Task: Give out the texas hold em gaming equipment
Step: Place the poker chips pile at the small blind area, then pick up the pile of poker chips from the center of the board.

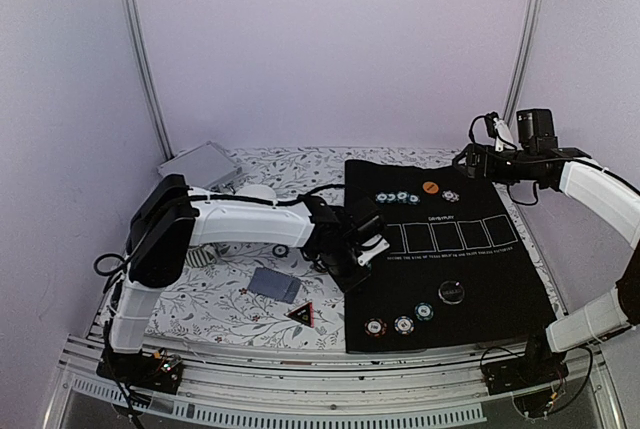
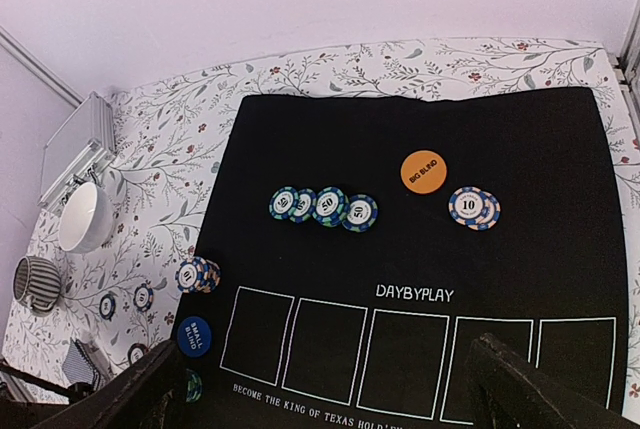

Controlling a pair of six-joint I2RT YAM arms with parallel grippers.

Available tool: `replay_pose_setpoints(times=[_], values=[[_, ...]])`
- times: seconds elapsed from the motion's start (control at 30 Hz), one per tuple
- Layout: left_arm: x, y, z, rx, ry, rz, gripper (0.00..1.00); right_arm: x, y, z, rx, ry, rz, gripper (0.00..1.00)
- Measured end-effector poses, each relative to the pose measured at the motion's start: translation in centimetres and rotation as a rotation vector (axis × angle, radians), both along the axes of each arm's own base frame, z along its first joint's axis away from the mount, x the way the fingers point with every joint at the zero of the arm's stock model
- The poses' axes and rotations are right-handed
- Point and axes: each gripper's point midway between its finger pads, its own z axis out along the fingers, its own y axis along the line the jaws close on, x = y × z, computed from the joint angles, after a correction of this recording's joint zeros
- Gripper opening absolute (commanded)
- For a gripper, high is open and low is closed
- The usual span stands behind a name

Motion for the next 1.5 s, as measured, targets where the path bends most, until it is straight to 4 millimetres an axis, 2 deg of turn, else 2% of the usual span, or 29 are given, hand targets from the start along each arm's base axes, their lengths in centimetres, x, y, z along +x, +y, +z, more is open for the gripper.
replay_pose_setpoints(times=[0.13,0.33,0.43,0.67,0.8,0.87,1.07,1.2,1.3,1.4,1.5], values=[[0.1,0.1,-1.2,0.026,0.002,-0.004,0.00,0.0,0.0,0.0,0.000,0.000,0.001,0.99],[0.9,0.2,-1.1,0.044,-0.042,0.005,0.00,0.0,0.0,0.0,0.000,0.000,0.001,0.99],[1.5,0.2,-1.0,0.057,-0.070,0.013,0.04,0.0,0.0,0.0,0.001,0.000,0.001,0.99],[2.0,0.4,-1.3,0.078,-0.094,0.012,0.33,0.0,0.0,0.0,0.000,0.002,0.001,0.99],[2.1,0.6,-1.3,0.086,-0.102,0.014,0.46,-0.1,0.0,0.0,0.000,0.004,0.001,0.99],[2.2,0.6,-1.4,0.090,-0.105,0.014,0.51,-0.1,0.0,-0.1,0.000,0.005,0.001,0.99],[2.1,0.8,-1.3,0.098,-0.106,0.014,0.58,-0.1,0.0,-0.1,0.000,0.005,0.001,0.99],[2.1,0.7,-0.7,0.086,-0.108,0.013,0.63,-0.1,0.0,-0.1,0.000,0.005,0.001,0.99],[2.1,0.6,0.4,0.066,-0.114,0.012,0.71,-0.1,0.0,-0.1,0.000,0.005,0.001,0.99],[2.1,0.4,2.2,0.035,-0.126,0.012,0.79,-0.1,0.0,-0.1,0.000,0.005,0.001,0.99],[2.0,0.4,4.4,-0.006,-0.139,0.013,0.82,-0.1,0.0,-0.1,0.000,0.005,0.001,0.99]])
